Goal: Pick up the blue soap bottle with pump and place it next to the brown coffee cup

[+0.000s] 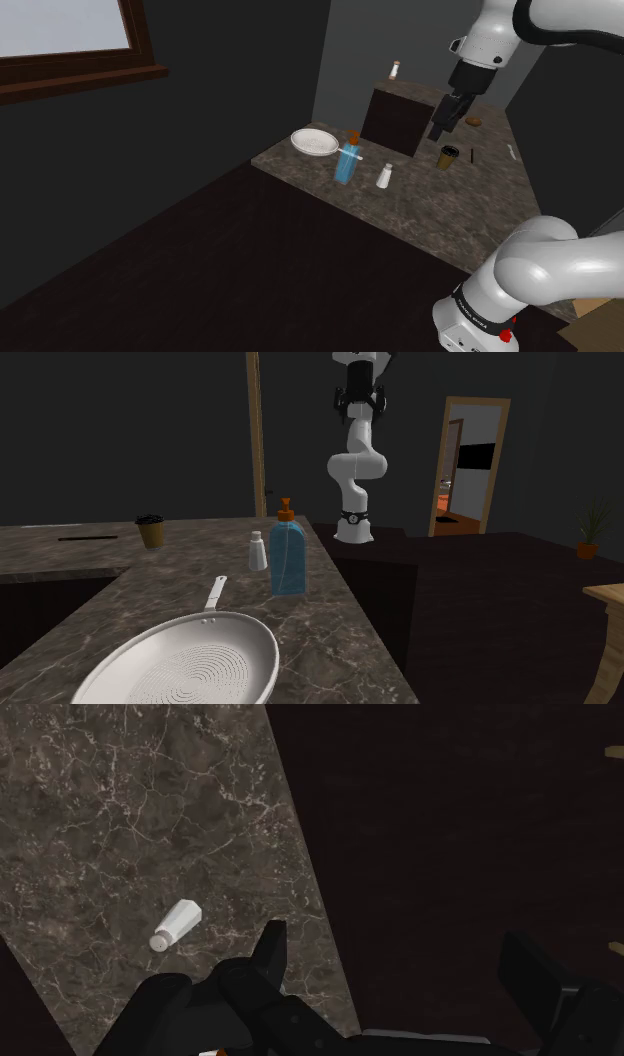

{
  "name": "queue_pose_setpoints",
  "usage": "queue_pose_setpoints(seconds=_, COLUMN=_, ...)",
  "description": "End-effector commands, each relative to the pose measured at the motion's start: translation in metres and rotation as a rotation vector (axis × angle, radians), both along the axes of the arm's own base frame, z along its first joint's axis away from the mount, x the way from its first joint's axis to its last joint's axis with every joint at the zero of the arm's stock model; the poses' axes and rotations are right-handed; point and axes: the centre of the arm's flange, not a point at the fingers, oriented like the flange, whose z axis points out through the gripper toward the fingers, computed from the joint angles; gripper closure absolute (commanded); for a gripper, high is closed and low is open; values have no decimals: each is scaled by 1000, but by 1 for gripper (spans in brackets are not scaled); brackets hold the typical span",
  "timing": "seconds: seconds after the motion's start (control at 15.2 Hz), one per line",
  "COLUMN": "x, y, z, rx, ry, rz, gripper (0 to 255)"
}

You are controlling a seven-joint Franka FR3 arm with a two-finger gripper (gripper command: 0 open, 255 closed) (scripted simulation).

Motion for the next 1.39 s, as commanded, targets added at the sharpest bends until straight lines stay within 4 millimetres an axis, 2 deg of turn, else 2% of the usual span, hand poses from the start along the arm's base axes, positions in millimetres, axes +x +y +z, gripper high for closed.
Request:
queue_pose_setpoints(seconds=0.0, x=0, y=0, z=0, rx=0, ry=0, rz=0, gripper=0)
queue_pose_setpoints(seconds=1.32, x=222, y=-84, z=-117, rx=0, ry=6, rz=12, gripper=0)
